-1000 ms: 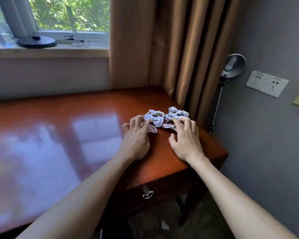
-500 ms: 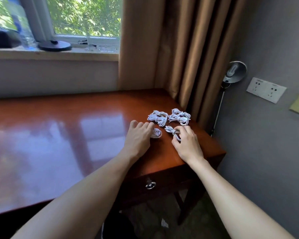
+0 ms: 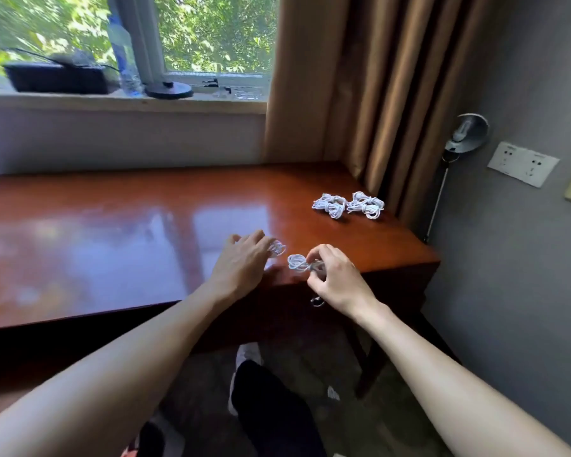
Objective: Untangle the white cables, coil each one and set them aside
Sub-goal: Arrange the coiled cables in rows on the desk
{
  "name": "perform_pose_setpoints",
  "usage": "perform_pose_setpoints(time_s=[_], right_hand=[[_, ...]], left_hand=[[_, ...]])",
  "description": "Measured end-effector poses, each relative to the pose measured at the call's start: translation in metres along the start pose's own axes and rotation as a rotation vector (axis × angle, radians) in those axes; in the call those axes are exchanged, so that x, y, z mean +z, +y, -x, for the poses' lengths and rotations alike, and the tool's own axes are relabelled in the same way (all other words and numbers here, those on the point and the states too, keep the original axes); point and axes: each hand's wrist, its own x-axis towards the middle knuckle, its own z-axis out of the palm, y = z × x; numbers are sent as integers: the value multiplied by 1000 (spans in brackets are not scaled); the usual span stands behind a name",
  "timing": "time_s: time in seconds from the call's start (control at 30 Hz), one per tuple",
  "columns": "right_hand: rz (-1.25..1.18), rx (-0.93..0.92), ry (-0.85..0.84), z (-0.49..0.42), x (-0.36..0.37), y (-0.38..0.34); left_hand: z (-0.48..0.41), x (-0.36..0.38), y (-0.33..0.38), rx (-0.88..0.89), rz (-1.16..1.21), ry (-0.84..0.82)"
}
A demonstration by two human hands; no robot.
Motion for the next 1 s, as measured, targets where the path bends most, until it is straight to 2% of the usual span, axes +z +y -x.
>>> perform_pose_setpoints(time_s=[0.1,0.2,0.3,0.7,1.0], right_hand=[[-99,-50,-57,2,8,-34],[-182,-69,-112,2,19,-67],[-221,-114,-162,0,35,-101],[-339,-290,-340,-6,110,-226],[-389,-368,-519,-6,167,-296]], left_hand=[[36,-26,-22,-48,-61,-25],[76,-47,-45,-62,-58,65],[113,-70,-70,-115,-69,80],[247,-148,-157,-298,-179,4],[323,-164,-204,-437,-155,-63]])
